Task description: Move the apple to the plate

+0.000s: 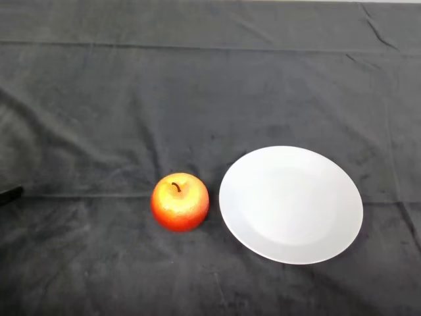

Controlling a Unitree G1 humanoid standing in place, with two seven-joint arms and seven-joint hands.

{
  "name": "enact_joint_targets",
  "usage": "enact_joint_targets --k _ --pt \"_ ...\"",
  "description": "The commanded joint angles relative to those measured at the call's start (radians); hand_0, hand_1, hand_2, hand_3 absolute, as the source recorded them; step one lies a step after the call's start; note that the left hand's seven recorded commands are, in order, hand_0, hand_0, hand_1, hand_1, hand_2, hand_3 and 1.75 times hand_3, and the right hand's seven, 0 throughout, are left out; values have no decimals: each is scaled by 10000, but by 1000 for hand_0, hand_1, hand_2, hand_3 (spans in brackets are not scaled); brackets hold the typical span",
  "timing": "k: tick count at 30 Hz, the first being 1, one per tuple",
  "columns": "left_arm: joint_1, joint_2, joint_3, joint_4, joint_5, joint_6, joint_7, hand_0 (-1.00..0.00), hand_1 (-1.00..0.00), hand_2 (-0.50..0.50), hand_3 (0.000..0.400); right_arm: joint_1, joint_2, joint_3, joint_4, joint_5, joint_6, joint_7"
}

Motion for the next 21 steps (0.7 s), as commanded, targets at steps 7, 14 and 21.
enact_joint_targets --k 7,14,21 --pt "-472 -596 -636 -647 616 -626 -334 0 0 0 0 -136 -162 -21 -70 171 -75 -9" --pt "-388 -1066 -1024 -726 1033 -932 -611 0 0 0 0 -132 -158 -19 -80 171 -73 -14" --pt "-306 -1458 -1431 -783 1393 -1252 -995 0 0 0 0 -129 -154 -17 -89 171 -72 -18"
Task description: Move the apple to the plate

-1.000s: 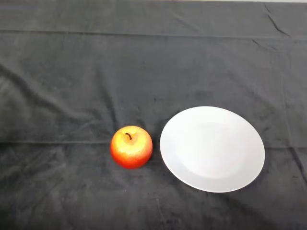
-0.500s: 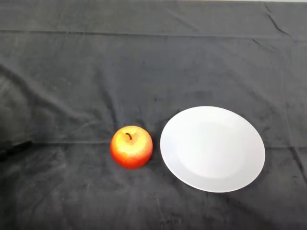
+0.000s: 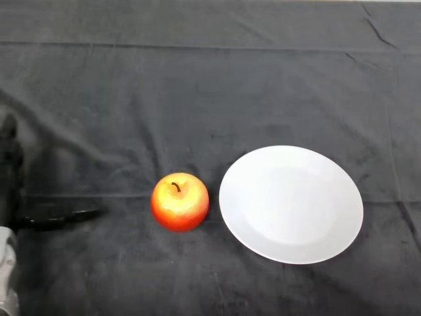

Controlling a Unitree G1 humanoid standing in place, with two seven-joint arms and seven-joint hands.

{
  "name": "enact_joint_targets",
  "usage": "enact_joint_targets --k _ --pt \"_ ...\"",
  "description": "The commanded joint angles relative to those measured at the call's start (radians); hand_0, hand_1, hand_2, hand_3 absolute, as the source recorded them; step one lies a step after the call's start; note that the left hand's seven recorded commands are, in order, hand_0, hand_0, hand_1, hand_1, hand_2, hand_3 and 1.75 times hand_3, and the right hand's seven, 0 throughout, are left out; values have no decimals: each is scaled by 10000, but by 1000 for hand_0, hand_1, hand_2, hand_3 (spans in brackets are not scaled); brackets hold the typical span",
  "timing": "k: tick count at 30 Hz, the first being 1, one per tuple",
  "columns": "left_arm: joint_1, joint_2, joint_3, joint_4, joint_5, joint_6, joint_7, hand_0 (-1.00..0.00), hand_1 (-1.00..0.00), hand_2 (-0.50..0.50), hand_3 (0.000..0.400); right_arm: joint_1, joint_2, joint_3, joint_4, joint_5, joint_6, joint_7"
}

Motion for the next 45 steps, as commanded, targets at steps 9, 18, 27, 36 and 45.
enact_joint_targets --k 9,18,27,36,45 --pt "-176 -524 -640 -423 534 -667 -657 0 0 0 0 -127 -152 -15 -96 172 -70 -22" --pt "-9 -861 -1189 -410 681 -1184 -1215 0 0 0 0 -126 -152 -14 -98 174 -69 -24" --pt "106 -921 -1686 -363 716 -1614 -1720 0 0 0 0 -127 -154 -15 -94 176 -68 -24" --pt "216 -1008 -2129 -301 728 -1933 -1975 0 0 0 0 -130 -157 -16 -87 178 -68 -22" --pt "296 -1142 -2654 -250 626 -2131 -2217 0 -27 14 11 -132 -161 -18 -80 180 -69 -18"
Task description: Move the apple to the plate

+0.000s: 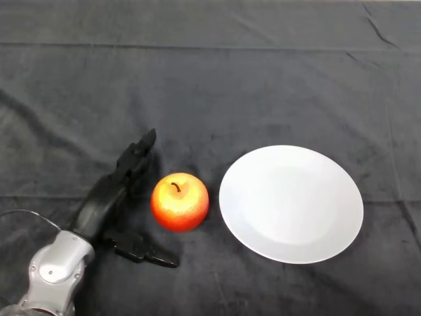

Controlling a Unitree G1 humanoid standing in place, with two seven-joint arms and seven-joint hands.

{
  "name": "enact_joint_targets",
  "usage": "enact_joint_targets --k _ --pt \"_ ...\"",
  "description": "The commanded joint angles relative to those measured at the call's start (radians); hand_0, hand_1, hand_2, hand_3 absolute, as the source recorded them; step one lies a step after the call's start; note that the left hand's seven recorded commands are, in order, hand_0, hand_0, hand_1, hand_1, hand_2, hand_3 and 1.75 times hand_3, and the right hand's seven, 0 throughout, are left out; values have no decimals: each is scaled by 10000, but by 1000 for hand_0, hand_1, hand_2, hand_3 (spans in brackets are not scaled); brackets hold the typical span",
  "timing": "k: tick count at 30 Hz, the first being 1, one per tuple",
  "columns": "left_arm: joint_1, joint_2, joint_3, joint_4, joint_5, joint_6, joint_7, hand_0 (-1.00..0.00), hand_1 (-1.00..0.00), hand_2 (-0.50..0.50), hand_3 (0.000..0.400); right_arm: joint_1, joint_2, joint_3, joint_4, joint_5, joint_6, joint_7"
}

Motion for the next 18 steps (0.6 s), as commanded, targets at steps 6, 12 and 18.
enact_joint_targets --k 6,12,18 --pt "136 60 -456 -206 -130 -142 -390 0 -380 190 152 -133 -163 -19 -74 181 -70 -16" --pt "50 102 -554 -147 -329 16 -543 -596 -1000 202 400 -135 -165 -20 -70 182 -70 -14" --pt "-7 161 -586 -104 -503 150 -638 -1000 -1000 0 400 -136 -167 -20 -66 182 -71 -13"
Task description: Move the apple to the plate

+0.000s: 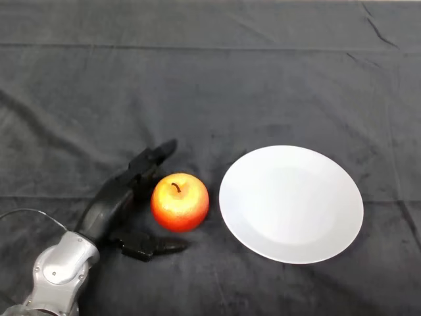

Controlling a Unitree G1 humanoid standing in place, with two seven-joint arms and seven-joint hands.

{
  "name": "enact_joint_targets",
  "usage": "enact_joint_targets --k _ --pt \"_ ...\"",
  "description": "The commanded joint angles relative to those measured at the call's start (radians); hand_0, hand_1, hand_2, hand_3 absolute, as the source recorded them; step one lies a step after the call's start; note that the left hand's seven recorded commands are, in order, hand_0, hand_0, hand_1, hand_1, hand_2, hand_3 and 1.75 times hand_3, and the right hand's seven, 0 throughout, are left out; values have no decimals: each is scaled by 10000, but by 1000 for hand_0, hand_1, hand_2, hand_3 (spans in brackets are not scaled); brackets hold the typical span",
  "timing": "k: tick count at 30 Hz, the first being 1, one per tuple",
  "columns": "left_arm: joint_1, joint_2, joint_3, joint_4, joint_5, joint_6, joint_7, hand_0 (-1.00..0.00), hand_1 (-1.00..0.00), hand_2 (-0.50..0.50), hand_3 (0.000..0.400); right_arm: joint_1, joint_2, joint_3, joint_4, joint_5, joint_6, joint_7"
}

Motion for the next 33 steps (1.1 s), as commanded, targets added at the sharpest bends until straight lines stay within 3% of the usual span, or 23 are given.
enact_joint_targets --k 1,20,33 --pt "-12 197 -519 -97 -24 210 -266 -1000 -1000 0 400 -137 -167 -20 -65 182 -71 -12" --pt "-707 384 -8 -76 -685 356 -569 -1000 -1000 0 400 -139 -170 -21 -56 183 -72 -8" --pt "-1710 43 474 -71 -1005 -231 -536 -1000 -1000 0 400 -144 -176 -23 -43 184 -74 -2"
